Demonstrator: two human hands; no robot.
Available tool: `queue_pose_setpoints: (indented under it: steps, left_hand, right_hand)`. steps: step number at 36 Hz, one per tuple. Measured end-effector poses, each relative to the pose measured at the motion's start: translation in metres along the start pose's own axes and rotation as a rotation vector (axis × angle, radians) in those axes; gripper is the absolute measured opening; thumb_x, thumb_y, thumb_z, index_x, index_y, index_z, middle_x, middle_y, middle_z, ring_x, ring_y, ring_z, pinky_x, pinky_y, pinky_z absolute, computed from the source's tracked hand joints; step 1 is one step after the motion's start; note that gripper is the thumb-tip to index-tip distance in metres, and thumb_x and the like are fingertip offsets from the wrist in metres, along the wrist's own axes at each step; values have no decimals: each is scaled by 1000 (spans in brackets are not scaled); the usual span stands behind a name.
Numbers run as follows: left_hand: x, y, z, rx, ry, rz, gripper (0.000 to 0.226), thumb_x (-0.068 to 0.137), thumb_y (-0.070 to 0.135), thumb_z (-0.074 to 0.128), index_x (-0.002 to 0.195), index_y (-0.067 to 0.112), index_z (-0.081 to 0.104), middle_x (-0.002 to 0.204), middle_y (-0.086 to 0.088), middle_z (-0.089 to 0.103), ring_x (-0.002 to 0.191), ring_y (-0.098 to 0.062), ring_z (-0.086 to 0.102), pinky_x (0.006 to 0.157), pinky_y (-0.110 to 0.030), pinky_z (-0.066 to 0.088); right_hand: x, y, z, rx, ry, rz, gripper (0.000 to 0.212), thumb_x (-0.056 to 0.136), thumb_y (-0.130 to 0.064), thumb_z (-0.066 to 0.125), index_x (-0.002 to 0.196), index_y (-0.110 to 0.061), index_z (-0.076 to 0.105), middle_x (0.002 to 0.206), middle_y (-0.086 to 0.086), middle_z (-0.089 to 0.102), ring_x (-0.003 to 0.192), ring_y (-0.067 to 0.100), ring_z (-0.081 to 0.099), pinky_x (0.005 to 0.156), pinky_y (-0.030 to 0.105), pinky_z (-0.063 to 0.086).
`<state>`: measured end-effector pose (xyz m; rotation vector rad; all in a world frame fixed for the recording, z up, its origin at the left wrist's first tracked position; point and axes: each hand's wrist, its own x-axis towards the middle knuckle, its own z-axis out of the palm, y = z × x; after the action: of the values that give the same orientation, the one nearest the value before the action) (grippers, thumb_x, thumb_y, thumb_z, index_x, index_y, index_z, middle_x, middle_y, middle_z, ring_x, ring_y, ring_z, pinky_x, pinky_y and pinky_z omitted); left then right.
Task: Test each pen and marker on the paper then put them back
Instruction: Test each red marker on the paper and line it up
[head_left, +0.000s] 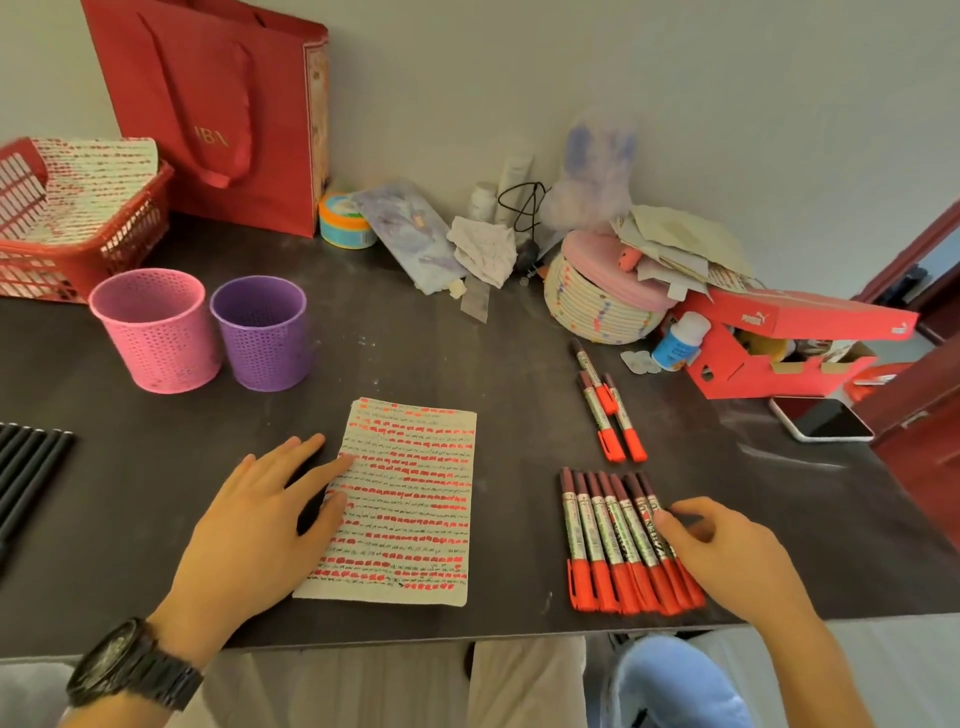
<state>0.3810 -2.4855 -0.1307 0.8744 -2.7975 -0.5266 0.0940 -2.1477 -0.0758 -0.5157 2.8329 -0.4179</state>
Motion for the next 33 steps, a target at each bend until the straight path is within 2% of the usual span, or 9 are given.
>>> queue_pose_setpoints:
  steps: [3, 7, 10, 17, 23, 26, 29, 30, 33]
  left_hand:
    - [0, 1, 2, 1, 4, -11, 62, 91, 66, 29, 147, 45, 44, 160, 11, 34, 151, -14, 27, 121, -41, 13]
    - [1, -1, 4, 0, 9, -17, 55, 96, 64, 32, 149, 50, 38, 163, 16, 27, 152, -9, 19, 122, -38, 8]
    - [1, -1, 5, 1, 17, -19, 54, 96, 64, 34, 149, 50, 36, 163, 17, 25, 152, -7, 17, 122, -36, 5]
    - [-2, 1, 3, -27, 41, -27, 52, 98, 61, 37, 149, 49, 37, 163, 18, 26, 152, -6, 17, 121, -33, 1]
    - [-1, 3, 2, -38, 38, -27, 52, 99, 61, 34, 149, 48, 36, 164, 18, 23, 153, -5, 14, 122, -33, 0]
    - [-2, 4, 1, -35, 40, -24, 52, 99, 60, 34, 149, 47, 37, 163, 18, 24, 153, -5, 15, 122, -33, 0]
    - [-1, 3, 2, -36, 46, -25, 52, 99, 60, 35, 149, 46, 38, 163, 18, 26, 152, -5, 16, 121, -32, 0]
    - [-1, 3, 2, -39, 50, -25, 52, 99, 60, 36, 149, 46, 38, 163, 18, 27, 152, -5, 17, 121, -32, 1]
    - [0, 3, 3, -52, 58, -27, 51, 99, 59, 37, 148, 46, 39, 162, 18, 29, 151, -5, 19, 121, -32, 1]
  right_hand:
    - [11, -13, 1, -26, 95, -19, 32, 89, -69, 50, 108, -45, 57, 91, -18, 62, 88, 14, 61, 72, 33, 47]
    - [34, -45, 4, -5, 203, -95, 35, 90, -60, 56, 115, -37, 63, 103, -10, 65, 98, 21, 64, 79, 38, 51]
    - [52, -70, 8, -44, 222, -123, 34, 93, -55, 56, 118, -33, 62, 112, -5, 64, 104, 24, 64, 80, 38, 48]
    - [81, -100, 21, -267, 188, -88, 34, 94, -49, 56, 118, -25, 58, 117, 6, 61, 104, 35, 62, 74, 39, 45]
    - [85, -104, 25, -239, 176, -53, 36, 95, -43, 54, 120, -18, 61, 113, 13, 64, 101, 38, 62, 76, 41, 48]
    - [73, -108, 21, -72, 152, -71, 31, 98, -37, 53, 122, -20, 63, 112, 10, 70, 99, 34, 65, 80, 40, 50]
    - [49, -117, 16, 282, 125, -85, 32, 98, -37, 57, 126, -21, 63, 115, 4, 72, 98, 28, 68, 86, 39, 50]
    - [38, -122, 16, 437, 107, -89, 33, 98, -35, 59, 127, -21, 63, 112, 2, 72, 90, 24, 71, 83, 37, 54]
    - [1, -135, 21, 873, 11, -103, 24, 98, -18, 61, 122, -16, 65, 92, 6, 75, 69, 16, 70, 59, 22, 56]
